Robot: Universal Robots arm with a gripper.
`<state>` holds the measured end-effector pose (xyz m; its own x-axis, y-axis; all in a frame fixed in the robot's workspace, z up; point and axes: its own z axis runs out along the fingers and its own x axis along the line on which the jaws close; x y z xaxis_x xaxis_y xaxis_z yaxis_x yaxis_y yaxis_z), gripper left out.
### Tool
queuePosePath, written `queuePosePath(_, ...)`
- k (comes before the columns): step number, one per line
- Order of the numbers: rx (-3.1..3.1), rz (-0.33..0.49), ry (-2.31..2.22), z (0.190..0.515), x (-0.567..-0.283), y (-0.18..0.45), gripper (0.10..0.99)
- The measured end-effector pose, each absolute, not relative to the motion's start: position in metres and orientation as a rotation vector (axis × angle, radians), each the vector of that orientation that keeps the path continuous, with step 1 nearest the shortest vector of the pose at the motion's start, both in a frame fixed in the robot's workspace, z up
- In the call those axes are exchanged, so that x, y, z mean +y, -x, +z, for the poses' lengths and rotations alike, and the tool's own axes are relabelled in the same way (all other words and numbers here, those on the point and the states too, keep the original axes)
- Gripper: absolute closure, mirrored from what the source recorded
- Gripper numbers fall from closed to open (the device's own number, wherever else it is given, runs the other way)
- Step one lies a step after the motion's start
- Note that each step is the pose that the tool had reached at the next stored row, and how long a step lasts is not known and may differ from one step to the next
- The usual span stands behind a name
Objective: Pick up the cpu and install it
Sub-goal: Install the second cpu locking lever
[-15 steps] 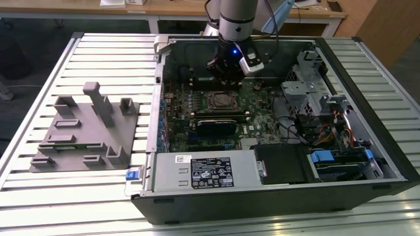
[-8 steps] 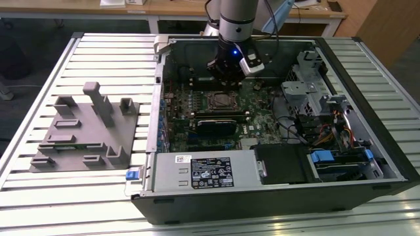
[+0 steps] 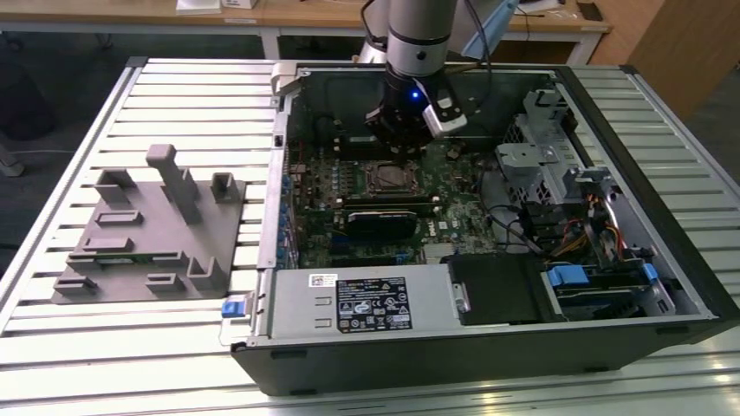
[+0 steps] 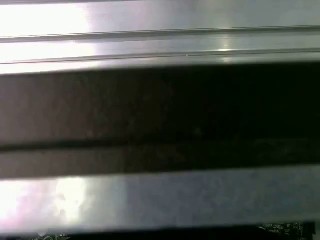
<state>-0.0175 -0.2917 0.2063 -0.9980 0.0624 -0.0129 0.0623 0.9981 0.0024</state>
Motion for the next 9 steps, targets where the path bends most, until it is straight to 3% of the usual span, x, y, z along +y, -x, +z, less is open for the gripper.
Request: queuePosePath(9,3.127,0.003,-0.098,0.217,-0.298,0.017,0.980)
